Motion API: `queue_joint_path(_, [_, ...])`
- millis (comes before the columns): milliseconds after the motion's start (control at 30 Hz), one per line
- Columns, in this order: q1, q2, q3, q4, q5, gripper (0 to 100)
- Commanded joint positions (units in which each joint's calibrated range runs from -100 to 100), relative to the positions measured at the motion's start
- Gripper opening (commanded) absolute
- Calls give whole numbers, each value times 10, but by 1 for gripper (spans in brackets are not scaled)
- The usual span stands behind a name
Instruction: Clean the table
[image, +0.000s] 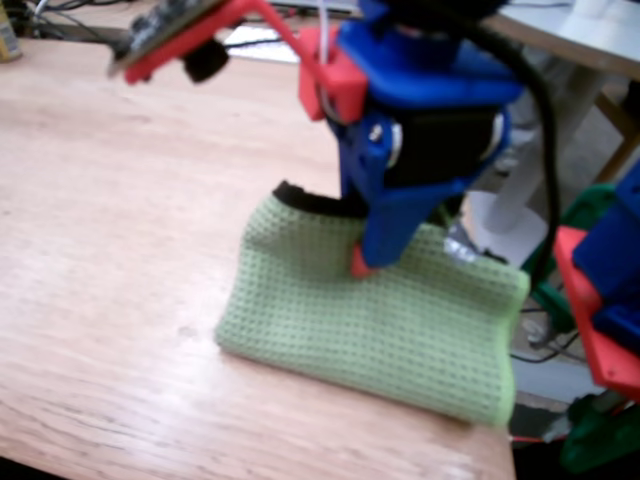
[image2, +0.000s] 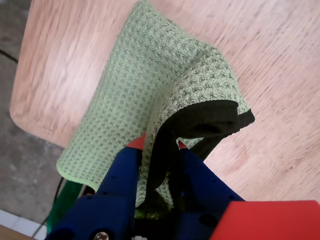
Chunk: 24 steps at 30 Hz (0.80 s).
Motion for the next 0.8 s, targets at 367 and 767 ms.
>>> queue_joint_path(367, [-6,90,11,2,63,0])
queue_joint_path(767, [-140,135,11,-101,63,1])
